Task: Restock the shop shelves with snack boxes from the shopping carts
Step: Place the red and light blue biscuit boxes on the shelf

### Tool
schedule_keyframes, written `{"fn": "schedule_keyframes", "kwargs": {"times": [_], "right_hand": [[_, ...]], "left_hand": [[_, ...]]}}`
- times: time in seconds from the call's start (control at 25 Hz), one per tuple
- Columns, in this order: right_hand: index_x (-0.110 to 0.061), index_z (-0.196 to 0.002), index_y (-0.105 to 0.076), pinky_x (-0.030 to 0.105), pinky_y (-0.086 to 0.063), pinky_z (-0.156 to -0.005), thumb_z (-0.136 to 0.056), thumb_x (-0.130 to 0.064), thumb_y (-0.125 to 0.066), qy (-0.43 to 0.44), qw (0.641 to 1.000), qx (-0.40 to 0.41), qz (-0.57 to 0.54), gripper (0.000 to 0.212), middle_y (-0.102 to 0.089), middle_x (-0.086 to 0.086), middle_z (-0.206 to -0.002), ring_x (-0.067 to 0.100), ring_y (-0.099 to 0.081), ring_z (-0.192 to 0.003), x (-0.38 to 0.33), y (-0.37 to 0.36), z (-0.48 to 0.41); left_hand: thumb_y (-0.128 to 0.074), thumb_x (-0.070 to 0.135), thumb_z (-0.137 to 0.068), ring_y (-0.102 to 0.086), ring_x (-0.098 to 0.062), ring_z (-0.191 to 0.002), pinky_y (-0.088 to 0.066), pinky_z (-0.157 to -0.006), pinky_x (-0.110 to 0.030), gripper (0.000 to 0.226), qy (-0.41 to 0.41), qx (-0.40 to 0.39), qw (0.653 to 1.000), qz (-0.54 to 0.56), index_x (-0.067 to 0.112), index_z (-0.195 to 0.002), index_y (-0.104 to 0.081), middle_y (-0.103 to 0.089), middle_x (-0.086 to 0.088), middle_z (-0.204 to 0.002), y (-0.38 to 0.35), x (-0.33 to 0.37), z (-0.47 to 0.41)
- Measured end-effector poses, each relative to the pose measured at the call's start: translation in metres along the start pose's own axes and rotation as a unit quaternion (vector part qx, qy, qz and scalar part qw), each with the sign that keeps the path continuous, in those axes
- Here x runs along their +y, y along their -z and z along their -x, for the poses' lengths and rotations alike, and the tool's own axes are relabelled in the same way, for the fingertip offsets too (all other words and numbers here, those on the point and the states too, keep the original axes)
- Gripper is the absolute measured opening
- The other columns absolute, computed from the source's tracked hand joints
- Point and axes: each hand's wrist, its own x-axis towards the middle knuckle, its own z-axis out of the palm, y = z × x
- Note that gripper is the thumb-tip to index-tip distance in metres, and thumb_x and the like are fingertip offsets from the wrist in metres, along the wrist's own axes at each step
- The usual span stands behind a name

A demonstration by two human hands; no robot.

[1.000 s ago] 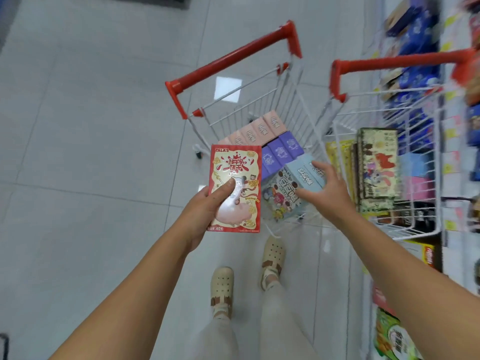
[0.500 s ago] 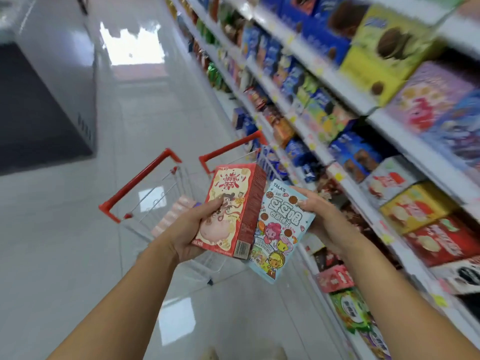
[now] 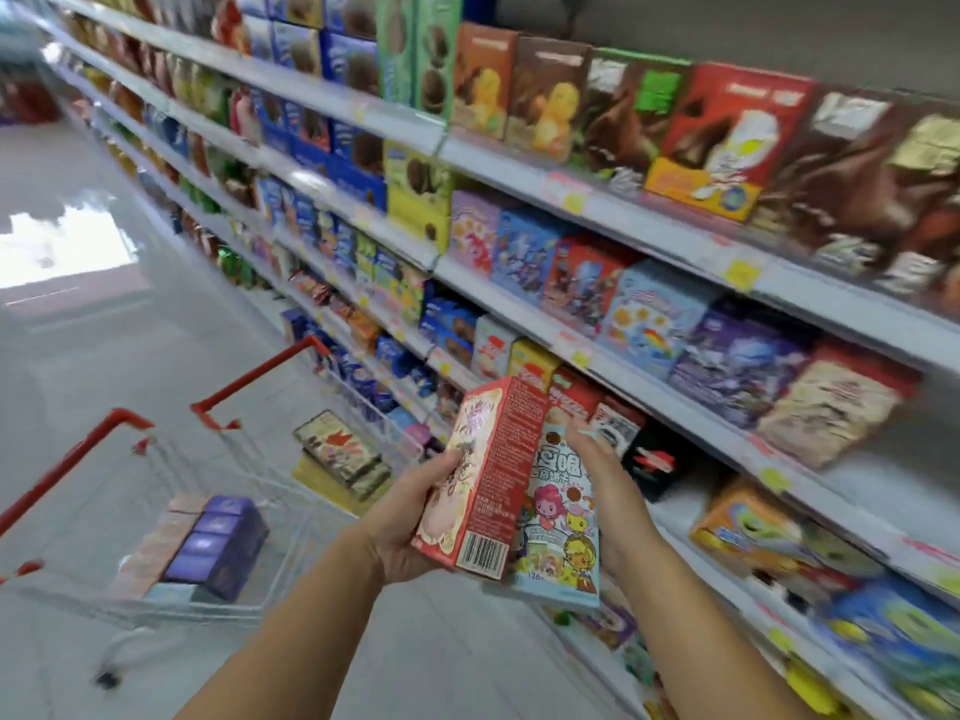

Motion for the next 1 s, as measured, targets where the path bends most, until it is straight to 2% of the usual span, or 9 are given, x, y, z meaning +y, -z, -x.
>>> {"fn": "schedule_keyframes", "kwargs": {"times": [0.12, 0.24, 0.36, 0.56, 0.64, 0.72, 0.84, 0.92, 1.0], "right_hand": [[-0.04, -0.138, -0.045, 0.037, -0.033, -0.097, -0.094, -0.05, -0.053, 0.017, 0.999, 0.02, 0.027, 0.046, -0.041, -0.005, -0.146, 0.024, -0.038, -0.137, -0.003, 0.081, 0.027], [-0.041, -0.135, -0.05, 0.038, -0.041, -0.095, -0.095, -0.048, -0.053, 0.03, 0.997, 0.065, 0.041, 0.04, -0.048, -0.003, -0.141, 0.022, -0.047, -0.127, -0.004, 0.157, 0.052], [-0.033, -0.129, -0.056, 0.033, -0.043, -0.086, -0.097, -0.054, -0.045, 0.012, 0.994, 0.106, 0.016, 0.04, -0.059, -0.004, -0.128, 0.016, -0.056, -0.114, 0.01, 0.208, 0.066], [-0.023, -0.108, -0.068, 0.049, -0.051, -0.095, -0.085, -0.063, -0.054, -0.059, 0.982, 0.152, -0.09, 0.048, -0.074, 0.006, -0.102, 0.028, -0.069, -0.097, 0.024, 0.253, 0.075], [-0.02, -0.107, -0.069, 0.047, -0.053, -0.089, -0.088, -0.069, -0.046, -0.056, 0.972, 0.167, -0.155, 0.058, -0.074, 0.008, -0.1, 0.028, -0.069, -0.096, 0.021, 0.263, 0.082], [-0.021, -0.113, -0.067, 0.043, -0.053, -0.085, -0.081, -0.077, -0.041, -0.038, 0.965, 0.161, -0.205, 0.07, -0.072, 0.009, -0.106, 0.027, -0.069, -0.097, 0.019, 0.272, 0.086], [-0.023, -0.122, -0.061, 0.042, -0.057, -0.08, -0.084, -0.062, -0.053, -0.029, 0.973, 0.094, -0.209, 0.055, -0.074, 0.009, -0.105, 0.028, -0.072, -0.094, 0.012, 0.271, 0.09], [-0.019, -0.118, -0.063, 0.034, -0.056, -0.069, -0.09, -0.053, -0.053, -0.017, 0.974, 0.115, -0.192, 0.046, -0.076, 0.006, -0.094, 0.022, -0.074, -0.083, 0.011, 0.269, 0.084], [-0.011, -0.116, -0.066, 0.036, -0.055, -0.076, -0.088, -0.053, -0.054, 0.005, 0.969, 0.153, -0.195, 0.052, -0.076, 0.008, -0.097, 0.024, -0.074, -0.085, 0.01, 0.266, 0.074]], "left_hand": [[-0.088, 0.04, -0.058, -0.073, -0.032, -0.076, -0.056, -0.082, -0.05, 0.06, 0.031, -0.015, 0.999, -0.006, 0.001, -0.102, -0.075, -0.074, -0.019, -0.091, -0.064, -0.056, -0.024], [-0.094, 0.036, -0.052, -0.074, -0.031, -0.077, -0.056, -0.084, -0.046, 0.061, 0.071, -0.016, 0.997, -0.037, 0.001, -0.099, -0.076, -0.075, -0.019, -0.093, -0.126, -0.103, -0.042], [-0.079, 0.034, -0.076, -0.074, -0.029, -0.074, -0.058, -0.077, -0.042, 0.036, 0.104, -0.031, 0.991, -0.078, 0.002, -0.093, -0.078, -0.075, -0.018, -0.091, -0.182, -0.134, -0.054], [-0.067, 0.028, -0.081, -0.073, -0.032, -0.077, -0.061, -0.073, -0.043, 0.032, 0.162, -0.053, 0.976, -0.132, 0.001, -0.096, -0.075, -0.073, -0.02, -0.096, -0.238, -0.163, -0.071], [-0.071, 0.032, -0.08, -0.072, -0.031, -0.08, -0.057, -0.084, -0.045, 0.03, 0.188, -0.06, 0.967, -0.161, 0.005, -0.093, -0.077, -0.074, -0.017, -0.098, -0.244, -0.168, -0.08], [-0.077, 0.038, -0.075, -0.071, -0.03, -0.085, -0.045, -0.101, -0.049, 0.033, 0.21, -0.07, 0.956, -0.193, 0.009, -0.093, -0.078, -0.075, -0.014, -0.101, -0.247, -0.167, -0.09], [-0.08, 0.044, -0.071, -0.069, -0.032, -0.092, -0.037, -0.111, -0.051, 0.044, 0.226, -0.089, 0.948, -0.206, 0.01, -0.099, -0.078, -0.073, -0.015, -0.109, -0.25, -0.162, -0.105], [-0.069, 0.058, -0.079, -0.069, -0.033, -0.096, -0.039, -0.109, -0.05, 0.053, 0.231, -0.086, 0.951, -0.187, 0.012, -0.102, -0.078, -0.072, -0.016, -0.113, -0.252, -0.161, -0.109], [-0.047, 0.074, -0.083, -0.066, -0.034, -0.104, -0.038, -0.109, -0.05, 0.071, 0.239, -0.091, 0.953, -0.163, 0.014, -0.103, -0.079, -0.071, -0.016, -0.117, -0.249, -0.159, -0.116]]}}
